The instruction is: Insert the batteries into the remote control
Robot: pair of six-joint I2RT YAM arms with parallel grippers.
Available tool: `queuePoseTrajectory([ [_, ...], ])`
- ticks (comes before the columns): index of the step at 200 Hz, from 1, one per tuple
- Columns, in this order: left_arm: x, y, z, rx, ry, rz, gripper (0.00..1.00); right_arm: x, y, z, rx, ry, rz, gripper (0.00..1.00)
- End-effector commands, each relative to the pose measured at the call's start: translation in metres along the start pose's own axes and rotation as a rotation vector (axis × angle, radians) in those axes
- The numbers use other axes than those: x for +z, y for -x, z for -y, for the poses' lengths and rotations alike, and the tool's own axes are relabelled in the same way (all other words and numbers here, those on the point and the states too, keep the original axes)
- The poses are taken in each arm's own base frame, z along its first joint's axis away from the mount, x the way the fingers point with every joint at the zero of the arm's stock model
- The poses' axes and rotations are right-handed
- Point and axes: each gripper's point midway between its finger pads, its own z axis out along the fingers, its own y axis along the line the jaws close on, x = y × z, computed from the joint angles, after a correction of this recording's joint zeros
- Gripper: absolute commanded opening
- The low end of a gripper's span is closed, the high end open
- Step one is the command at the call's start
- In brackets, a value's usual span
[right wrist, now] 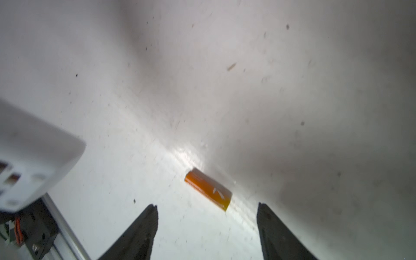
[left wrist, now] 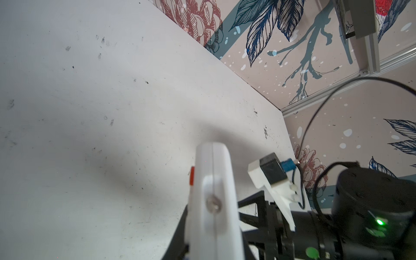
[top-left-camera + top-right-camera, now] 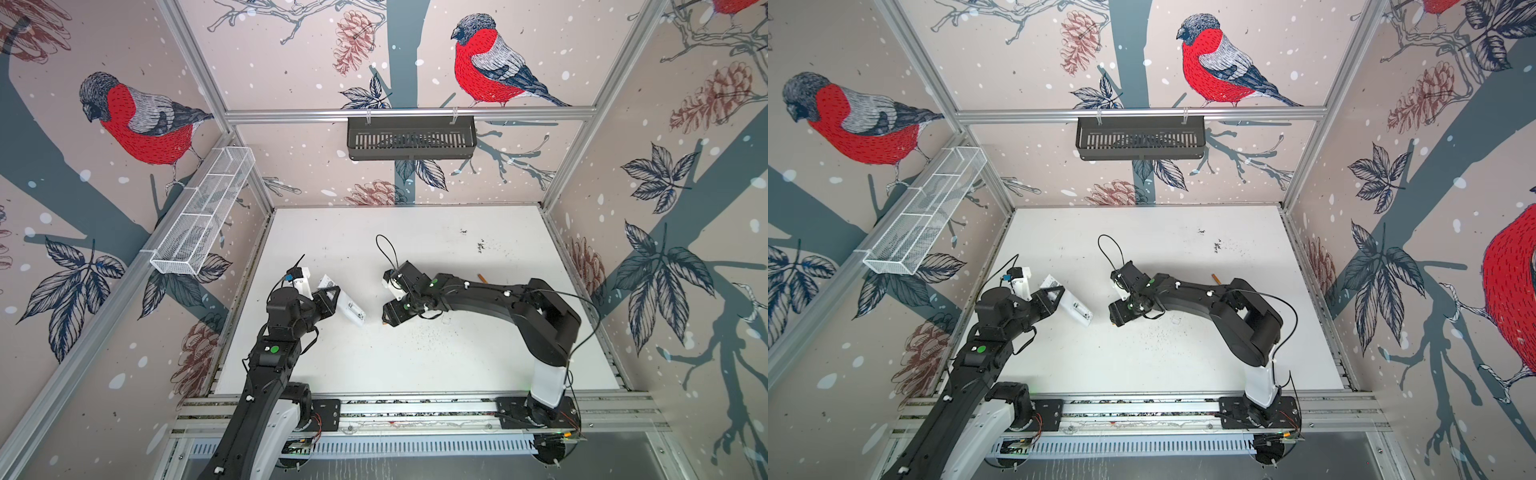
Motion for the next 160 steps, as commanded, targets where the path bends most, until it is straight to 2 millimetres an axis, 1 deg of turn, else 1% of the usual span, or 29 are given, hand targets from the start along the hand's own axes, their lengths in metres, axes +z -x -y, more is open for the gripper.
queuePoseTrajectory([
  [1, -0.002, 0.008, 0.002, 0.026, 0.005, 0.030, 0.00, 0.017, 0.016, 0.003, -0.019, 0.034, -0.019, 0.69],
  [21, -0.003, 0.008, 0.002, 0.028, 0.007, 0.035, 0.00, 0.035, 0.029, 0.000, -0.030, 0.063, -0.036, 0.65],
  [33, -0.004, 0.009, 0.002, 0.029, 0.009, 0.040, 0.00, 0.046, 0.033, 0.001, -0.030, 0.056, -0.066, 0.59],
  [47, -0.004, 0.009, 0.001, 0.028, 0.012, 0.040, 0.00, 0.055, 0.031, 0.002, -0.028, 0.048, -0.100, 0.52],
  [62, -0.005, 0.010, 0.002, 0.030, 0.011, 0.044, 0.00, 0.059, 0.025, 0.000, -0.028, 0.039, -0.116, 0.45],
  [78, -0.004, 0.010, 0.001, 0.029, 0.011, 0.043, 0.00, 0.062, 0.018, 0.003, -0.016, 0.019, -0.138, 0.41],
  [107, -0.004, 0.010, 0.001, 0.028, 0.010, 0.042, 0.00, 0.063, 0.008, 0.011, -0.003, -0.022, -0.162, 0.40],
  [134, -0.004, 0.009, 0.002, 0.027, 0.009, 0.041, 0.00, 0.057, 0.006, 0.007, -0.025, -0.028, -0.164, 0.40],
  [160, -0.004, 0.009, 0.002, 0.028, 0.007, 0.040, 0.00, 0.047, -0.008, 0.009, -0.051, -0.045, -0.194, 0.40],
])
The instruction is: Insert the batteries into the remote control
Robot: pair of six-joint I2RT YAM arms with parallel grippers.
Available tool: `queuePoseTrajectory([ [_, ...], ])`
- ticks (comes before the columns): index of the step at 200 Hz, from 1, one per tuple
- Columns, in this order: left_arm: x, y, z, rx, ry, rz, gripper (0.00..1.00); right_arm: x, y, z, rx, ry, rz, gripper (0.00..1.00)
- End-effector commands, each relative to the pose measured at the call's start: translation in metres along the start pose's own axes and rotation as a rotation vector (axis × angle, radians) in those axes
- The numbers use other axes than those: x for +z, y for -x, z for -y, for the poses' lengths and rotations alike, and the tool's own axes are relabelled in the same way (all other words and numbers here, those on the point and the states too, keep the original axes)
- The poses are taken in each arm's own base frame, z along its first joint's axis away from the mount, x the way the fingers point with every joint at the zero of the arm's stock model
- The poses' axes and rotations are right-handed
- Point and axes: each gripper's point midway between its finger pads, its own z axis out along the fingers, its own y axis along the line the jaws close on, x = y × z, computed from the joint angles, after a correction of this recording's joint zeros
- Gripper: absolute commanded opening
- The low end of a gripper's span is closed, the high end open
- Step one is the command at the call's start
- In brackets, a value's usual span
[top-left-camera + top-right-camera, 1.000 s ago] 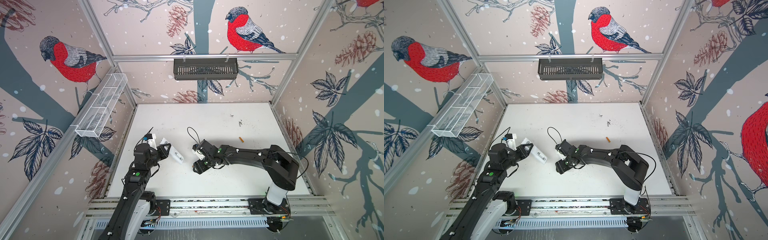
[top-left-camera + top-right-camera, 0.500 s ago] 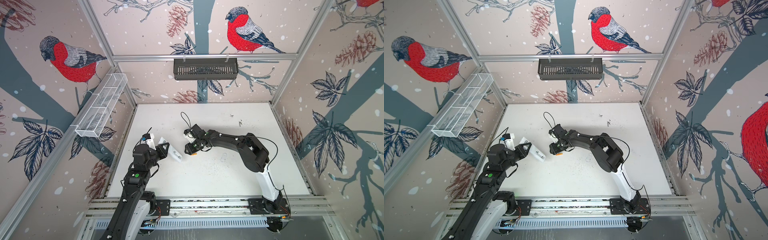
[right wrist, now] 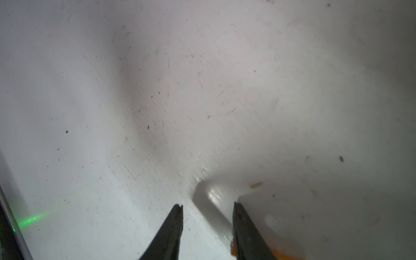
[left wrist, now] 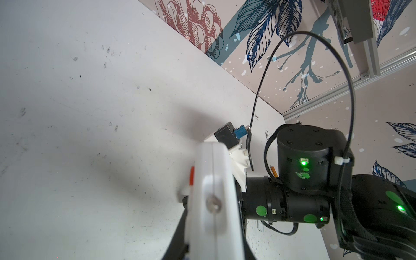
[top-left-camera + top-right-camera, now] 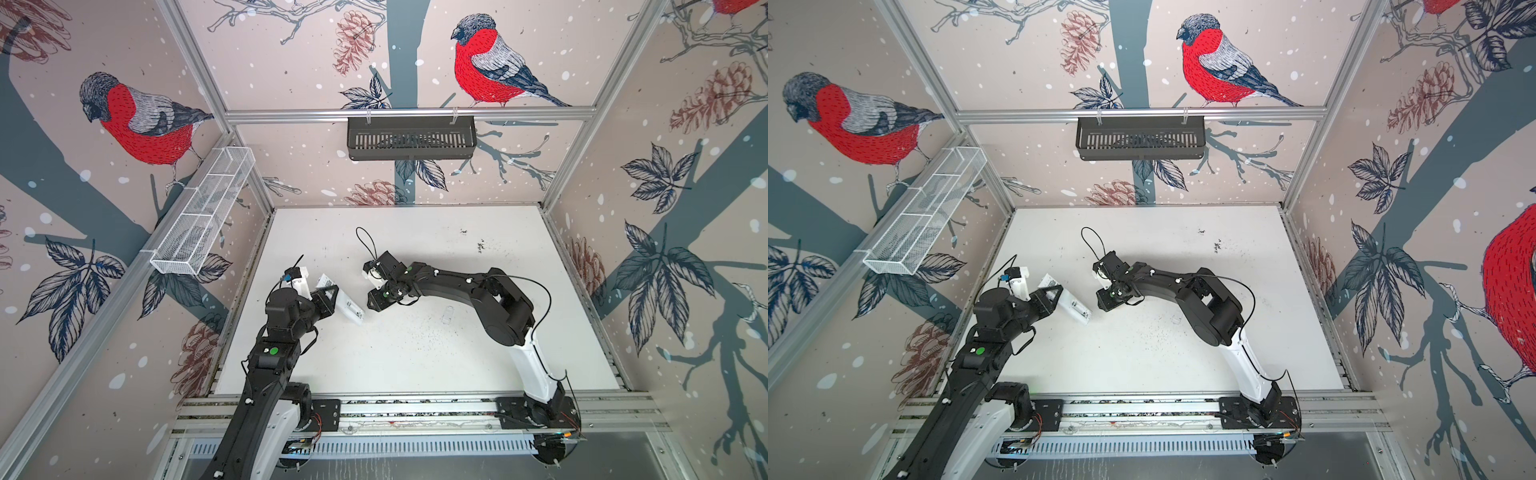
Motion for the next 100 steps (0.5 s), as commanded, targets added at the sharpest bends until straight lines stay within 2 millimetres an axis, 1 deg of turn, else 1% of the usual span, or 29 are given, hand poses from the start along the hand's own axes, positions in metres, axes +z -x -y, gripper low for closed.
queuePoseTrajectory([
  [1, -0.001, 0.004, 0.002, 0.015, -0.003, 0.011, 0.00, -0.006, -0.050, 0.015, 0.021, -0.076, -0.167, 0.40],
  [34, 0.000, 0.004, 0.001, 0.014, 0.000, 0.013, 0.00, -0.028, -0.078, 0.018, 0.010, -0.071, -0.177, 0.40],
  [47, 0.000, 0.004, 0.000, 0.013, 0.000, 0.012, 0.00, -0.047, -0.081, 0.014, 0.012, -0.054, -0.127, 0.41],
  [55, 0.000, 0.004, 0.000, 0.013, 0.000, 0.013, 0.00, -0.059, -0.082, 0.007, 0.013, -0.033, -0.088, 0.42],
  [70, 0.001, 0.003, 0.000, 0.012, 0.001, 0.010, 0.00, -0.078, -0.091, 0.006, 0.058, -0.028, -0.038, 0.43],
  [82, 0.001, 0.003, 0.000, 0.013, -0.001, 0.009, 0.00, -0.090, -0.106, 0.013, 0.110, -0.067, -0.019, 0.47],
  [94, 0.002, 0.003, 0.000, 0.011, -0.002, 0.007, 0.00, -0.098, -0.127, 0.030, 0.190, -0.133, -0.011, 0.49],
  [100, 0.003, 0.003, 0.000, 0.011, -0.002, 0.006, 0.00, -0.102, -0.137, 0.037, 0.228, -0.159, -0.009, 0.52],
])
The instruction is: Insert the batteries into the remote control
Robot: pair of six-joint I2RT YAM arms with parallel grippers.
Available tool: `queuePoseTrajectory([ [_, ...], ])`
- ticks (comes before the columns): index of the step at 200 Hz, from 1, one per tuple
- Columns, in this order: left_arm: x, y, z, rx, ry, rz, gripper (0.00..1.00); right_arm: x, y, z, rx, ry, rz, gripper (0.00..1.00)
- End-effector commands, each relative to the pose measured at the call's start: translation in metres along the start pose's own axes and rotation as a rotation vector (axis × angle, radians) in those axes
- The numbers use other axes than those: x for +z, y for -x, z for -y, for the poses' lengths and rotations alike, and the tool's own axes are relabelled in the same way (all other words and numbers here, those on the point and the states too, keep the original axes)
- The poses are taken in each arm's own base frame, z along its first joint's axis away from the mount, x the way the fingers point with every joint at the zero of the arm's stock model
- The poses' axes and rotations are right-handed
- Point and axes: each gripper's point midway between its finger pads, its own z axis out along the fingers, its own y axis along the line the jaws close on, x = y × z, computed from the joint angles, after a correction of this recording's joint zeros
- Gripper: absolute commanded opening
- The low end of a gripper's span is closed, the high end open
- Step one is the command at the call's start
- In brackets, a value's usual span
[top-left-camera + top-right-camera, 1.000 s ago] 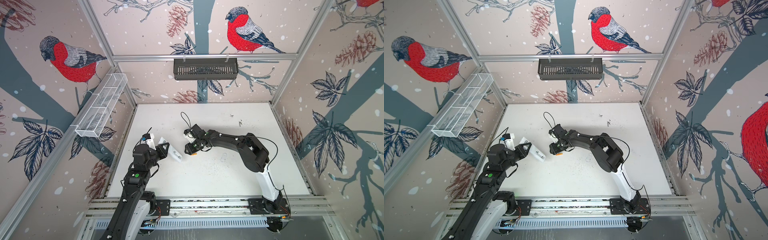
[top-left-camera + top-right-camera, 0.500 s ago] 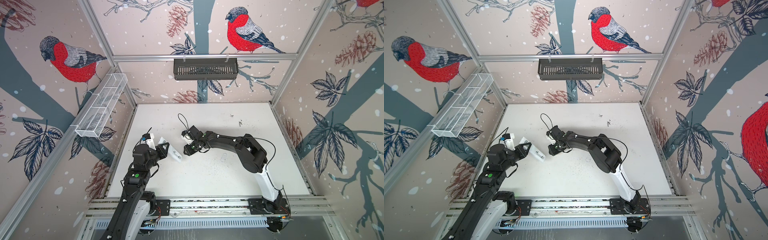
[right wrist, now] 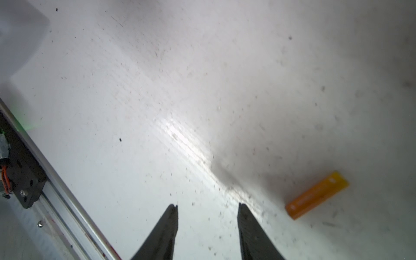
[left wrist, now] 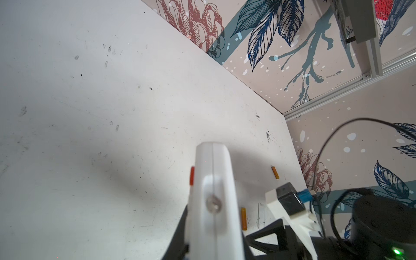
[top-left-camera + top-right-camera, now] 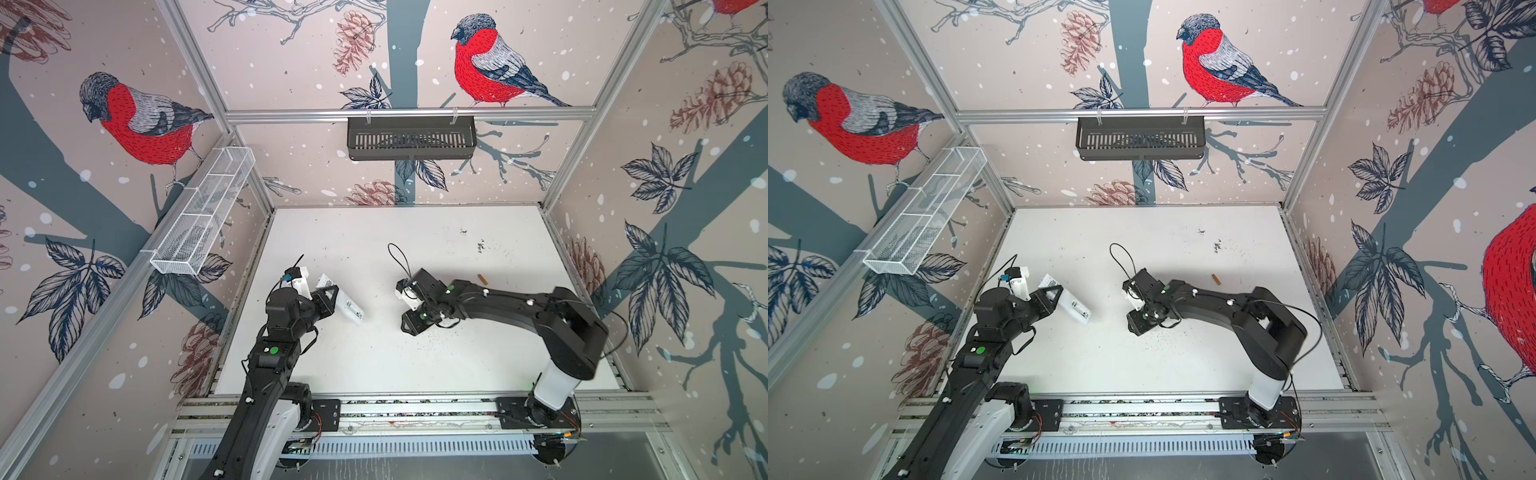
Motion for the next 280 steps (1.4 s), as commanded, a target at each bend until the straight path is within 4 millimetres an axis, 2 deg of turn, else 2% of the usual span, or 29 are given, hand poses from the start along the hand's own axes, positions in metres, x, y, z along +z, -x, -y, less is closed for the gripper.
queuePoseTrajectory([
  [1, 0.001, 0.003, 0.002, 0.015, -0.009, 0.010, 0.00, -0.010, -0.025, 0.030, 0.164, -0.111, 0.032, 0.53],
  [17, 0.003, 0.002, 0.001, 0.014, -0.011, 0.003, 0.00, -0.017, -0.048, 0.050, 0.237, -0.169, 0.046, 0.54],
  [32, 0.004, 0.002, 0.002, 0.015, -0.015, -0.001, 0.00, -0.026, -0.057, 0.062, 0.278, -0.188, 0.080, 0.55],
  [80, 0.004, 0.001, 0.001, 0.012, -0.015, -0.003, 0.00, -0.072, -0.043, 0.101, 0.358, -0.243, 0.197, 0.62],
  [99, 0.004, 0.001, 0.001, 0.012, -0.015, -0.002, 0.00, -0.080, -0.042, 0.119, 0.383, -0.262, 0.196, 0.62],
  [126, 0.003, 0.001, 0.002, 0.014, -0.018, -0.001, 0.00, -0.082, -0.046, 0.142, 0.413, -0.284, 0.164, 0.62],
  [154, 0.003, 0.002, 0.002, 0.014, -0.017, 0.000, 0.00, -0.072, -0.050, 0.143, 0.419, -0.261, 0.130, 0.59],
  [194, 0.004, 0.001, 0.002, 0.014, -0.019, -0.002, 0.00, -0.059, -0.051, 0.130, 0.386, -0.231, 0.118, 0.55],
  [280, 0.002, 0.002, 0.004, 0.017, -0.025, 0.003, 0.00, -0.038, -0.049, 0.140, 0.380, -0.278, 0.063, 0.47],
])
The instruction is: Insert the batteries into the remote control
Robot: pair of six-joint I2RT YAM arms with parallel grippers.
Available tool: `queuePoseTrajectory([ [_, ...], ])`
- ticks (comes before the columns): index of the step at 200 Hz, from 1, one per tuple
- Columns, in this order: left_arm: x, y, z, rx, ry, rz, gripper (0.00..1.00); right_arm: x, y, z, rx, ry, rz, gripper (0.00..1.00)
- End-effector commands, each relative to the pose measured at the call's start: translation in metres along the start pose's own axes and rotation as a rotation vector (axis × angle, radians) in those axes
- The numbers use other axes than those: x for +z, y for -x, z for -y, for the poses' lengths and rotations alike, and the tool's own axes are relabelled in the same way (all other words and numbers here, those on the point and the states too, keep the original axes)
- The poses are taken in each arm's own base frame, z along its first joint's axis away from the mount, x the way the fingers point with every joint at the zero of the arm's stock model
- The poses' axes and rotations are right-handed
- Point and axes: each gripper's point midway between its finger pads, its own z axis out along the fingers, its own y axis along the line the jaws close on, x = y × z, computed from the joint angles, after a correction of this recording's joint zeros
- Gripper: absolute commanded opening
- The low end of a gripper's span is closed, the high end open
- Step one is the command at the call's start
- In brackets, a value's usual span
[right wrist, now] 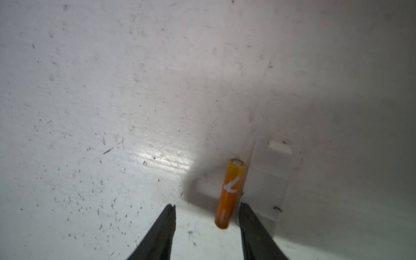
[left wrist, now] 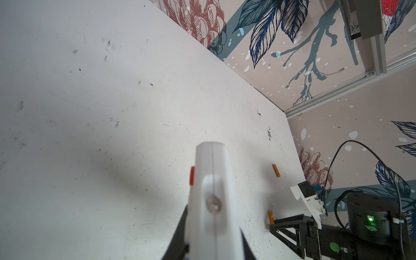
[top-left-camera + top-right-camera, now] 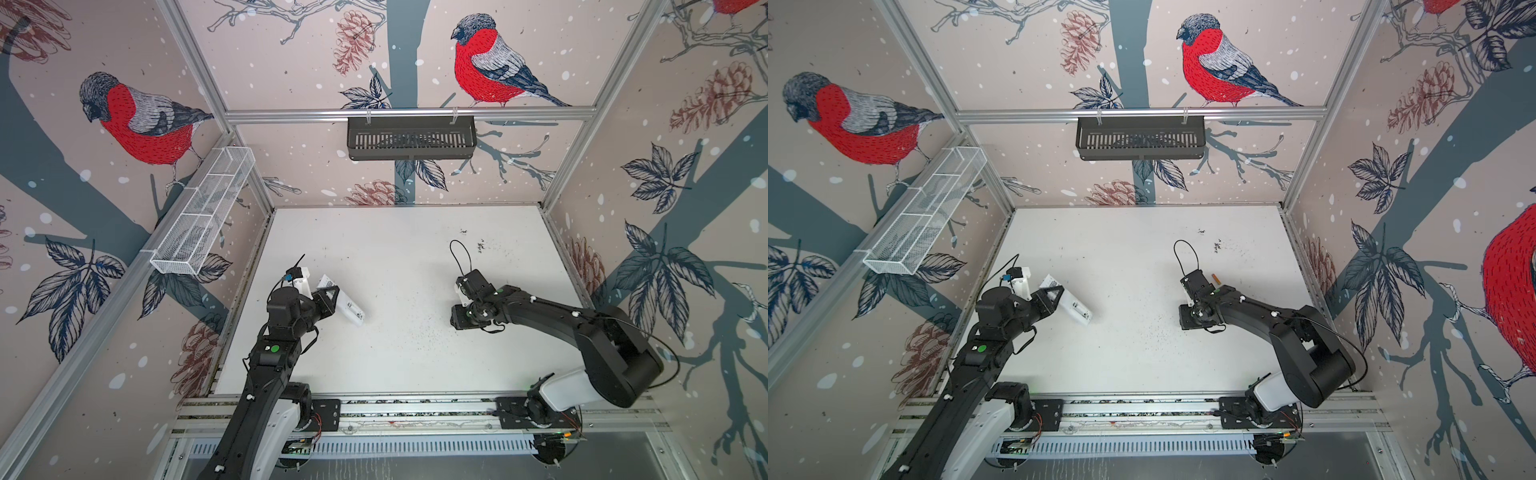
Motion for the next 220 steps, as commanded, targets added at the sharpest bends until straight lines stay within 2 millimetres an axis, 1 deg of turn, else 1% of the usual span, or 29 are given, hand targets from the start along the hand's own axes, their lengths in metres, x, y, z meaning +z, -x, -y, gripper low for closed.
queuePoseTrajectory([
  [1, -0.001, 0.005, 0.006, 0.022, -0.028, 0.018, 0.00, 0.002, 0.008, -0.001, -0.022, -0.022, 0.021, 0.47],
  [38, -0.001, 0.005, 0.007, 0.022, -0.029, 0.018, 0.00, 0.007, 0.008, -0.004, -0.033, -0.044, 0.012, 0.43],
  [58, -0.002, 0.005, 0.007, 0.022, -0.029, 0.018, 0.00, 0.009, 0.006, -0.002, -0.040, -0.079, 0.005, 0.41],
  [74, -0.002, 0.005, 0.007, 0.021, -0.030, 0.017, 0.00, 0.009, 0.005, -0.005, -0.058, -0.101, 0.005, 0.40],
  [117, -0.001, 0.004, 0.007, 0.021, -0.031, 0.015, 0.00, 0.004, 0.008, -0.015, -0.097, -0.164, 0.038, 0.41],
  [147, -0.001, 0.004, 0.007, 0.022, -0.031, 0.016, 0.00, 0.006, 0.008, -0.014, -0.110, -0.209, 0.035, 0.41],
  [186, -0.002, 0.005, 0.007, 0.021, -0.032, 0.017, 0.00, 0.015, 0.004, -0.017, -0.115, -0.196, 0.012, 0.40],
  [220, -0.002, 0.005, 0.008, 0.023, -0.035, 0.017, 0.00, 0.017, 0.003, -0.021, -0.118, -0.181, 0.008, 0.35],
])
